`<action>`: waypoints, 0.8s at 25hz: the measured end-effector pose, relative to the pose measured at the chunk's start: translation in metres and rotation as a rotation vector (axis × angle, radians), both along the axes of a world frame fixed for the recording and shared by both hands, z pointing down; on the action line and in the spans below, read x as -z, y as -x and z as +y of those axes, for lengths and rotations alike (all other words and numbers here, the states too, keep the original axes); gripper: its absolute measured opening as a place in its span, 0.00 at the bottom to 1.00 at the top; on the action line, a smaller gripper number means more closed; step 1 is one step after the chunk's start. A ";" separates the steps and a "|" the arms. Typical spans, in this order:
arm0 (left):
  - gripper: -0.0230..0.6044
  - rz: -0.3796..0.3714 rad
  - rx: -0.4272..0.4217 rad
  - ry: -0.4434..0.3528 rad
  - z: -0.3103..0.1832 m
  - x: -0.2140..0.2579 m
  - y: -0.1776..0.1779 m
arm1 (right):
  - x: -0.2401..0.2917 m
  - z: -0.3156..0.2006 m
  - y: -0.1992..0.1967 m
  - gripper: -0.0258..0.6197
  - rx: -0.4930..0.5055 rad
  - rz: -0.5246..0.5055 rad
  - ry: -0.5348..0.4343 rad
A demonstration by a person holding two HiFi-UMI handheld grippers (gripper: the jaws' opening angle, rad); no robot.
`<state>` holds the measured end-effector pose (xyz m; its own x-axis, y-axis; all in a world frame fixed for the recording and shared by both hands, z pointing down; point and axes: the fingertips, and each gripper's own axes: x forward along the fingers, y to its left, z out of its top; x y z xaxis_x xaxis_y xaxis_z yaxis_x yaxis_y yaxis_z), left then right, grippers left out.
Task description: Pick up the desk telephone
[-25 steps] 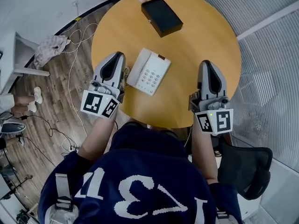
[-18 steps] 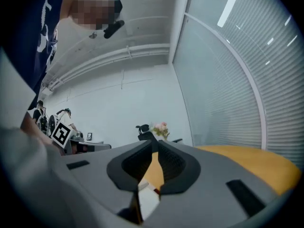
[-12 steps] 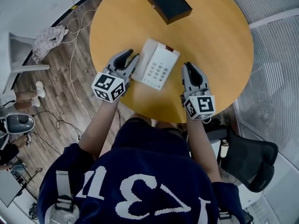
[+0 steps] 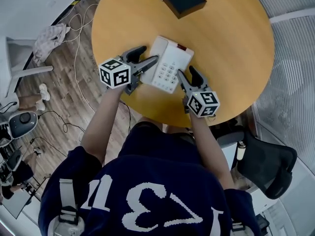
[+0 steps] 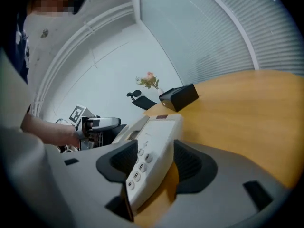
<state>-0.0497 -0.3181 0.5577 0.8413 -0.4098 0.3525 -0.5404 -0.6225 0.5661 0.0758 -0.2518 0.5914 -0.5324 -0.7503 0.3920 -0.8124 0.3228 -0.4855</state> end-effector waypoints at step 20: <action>0.56 -0.153 -0.335 0.272 0.027 -0.047 -0.017 | -0.029 0.007 0.016 0.41 0.008 -0.117 0.195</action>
